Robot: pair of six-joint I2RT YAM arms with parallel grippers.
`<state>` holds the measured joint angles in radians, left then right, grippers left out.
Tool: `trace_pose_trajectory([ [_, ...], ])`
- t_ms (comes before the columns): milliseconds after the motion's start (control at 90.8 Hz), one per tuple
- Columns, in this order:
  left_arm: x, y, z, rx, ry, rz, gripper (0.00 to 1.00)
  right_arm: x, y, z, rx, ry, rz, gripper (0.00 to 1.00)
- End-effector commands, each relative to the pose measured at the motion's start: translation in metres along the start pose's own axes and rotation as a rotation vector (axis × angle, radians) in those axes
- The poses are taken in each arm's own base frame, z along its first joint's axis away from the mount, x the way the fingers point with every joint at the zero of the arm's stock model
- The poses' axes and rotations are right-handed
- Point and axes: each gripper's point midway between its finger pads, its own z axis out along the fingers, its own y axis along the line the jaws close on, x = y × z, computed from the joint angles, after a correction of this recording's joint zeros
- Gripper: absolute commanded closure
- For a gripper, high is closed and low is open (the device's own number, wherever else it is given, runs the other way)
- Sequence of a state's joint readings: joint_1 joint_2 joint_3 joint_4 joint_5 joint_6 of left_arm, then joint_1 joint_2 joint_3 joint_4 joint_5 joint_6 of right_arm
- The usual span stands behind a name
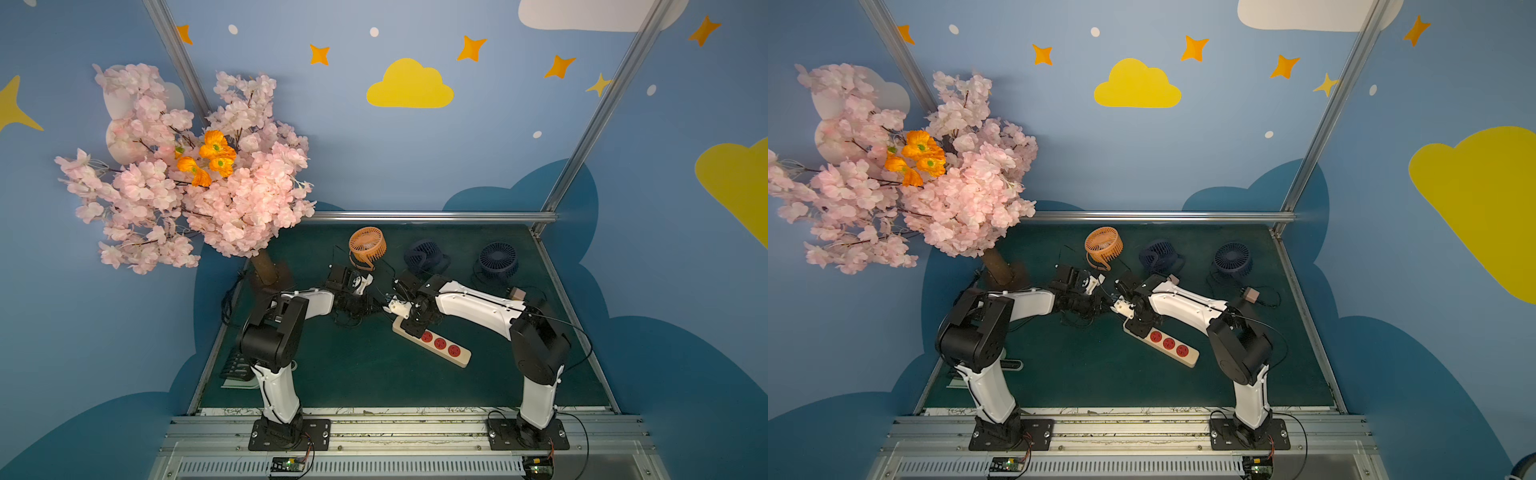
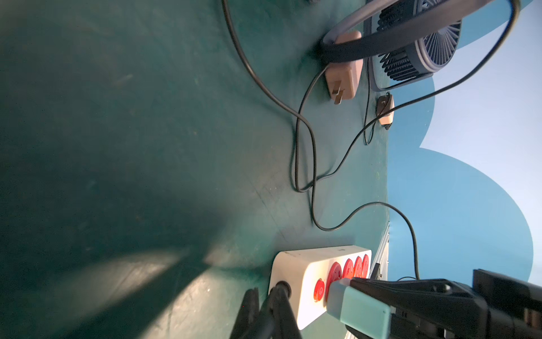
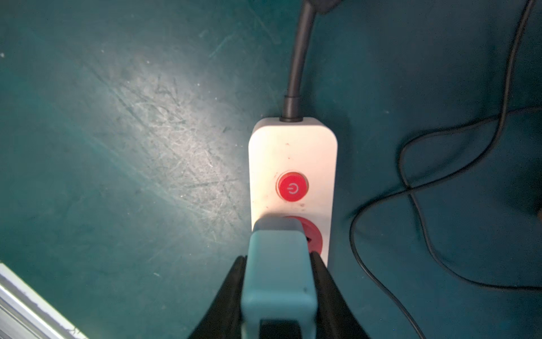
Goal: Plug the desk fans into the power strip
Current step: Insert the plug into the socket.
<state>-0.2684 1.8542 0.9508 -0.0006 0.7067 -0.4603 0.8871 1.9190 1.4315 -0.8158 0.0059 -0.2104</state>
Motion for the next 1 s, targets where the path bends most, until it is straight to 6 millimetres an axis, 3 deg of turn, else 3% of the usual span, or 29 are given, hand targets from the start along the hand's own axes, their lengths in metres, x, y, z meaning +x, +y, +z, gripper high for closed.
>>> trace_pose_trajectory([
  [0, -0.039, 0.003, -0.036, -0.040, -0.158, 0.047, 0.98, 0.005, 0.032, 0.055, -0.047, 0.081, 0.070, 1.00],
  [165, -0.045, 0.018, -0.056, -0.113, -0.189, 0.048, 0.98, -0.042, 0.043, 0.051, 0.086, -0.030, 0.094, 1.00],
  [330, -0.064, 0.029, -0.069, -0.152, -0.238, 0.048, 0.98, -0.095, 0.061, 0.044, 0.061, -0.153, 0.134, 1.00],
  [463, -0.081, 0.032, -0.072, -0.181, -0.250, 0.072, 0.98, -0.115, 0.065, 0.040, 0.046, -0.191, 0.161, 1.00],
  [595, -0.086, 0.035, -0.071, -0.197, -0.242, 0.075, 0.97, -0.122, 0.065, 0.023, 0.041, -0.230, 0.159, 0.58],
  [771, -0.081, 0.038, -0.075, -0.220, -0.257, 0.062, 0.66, -0.129, 0.082, -0.016, -0.027, -0.305, 0.147, 0.17],
  [903, -0.075, 0.033, -0.082, -0.227, -0.271, 0.068, 0.34, -0.125, 0.101, -0.054, -0.102, -0.371, 0.114, 0.09],
  [991, -0.068, 0.028, -0.089, -0.226, -0.284, 0.079, 0.22, -0.114, 0.106, -0.078, -0.130, -0.408, 0.106, 0.07],
])
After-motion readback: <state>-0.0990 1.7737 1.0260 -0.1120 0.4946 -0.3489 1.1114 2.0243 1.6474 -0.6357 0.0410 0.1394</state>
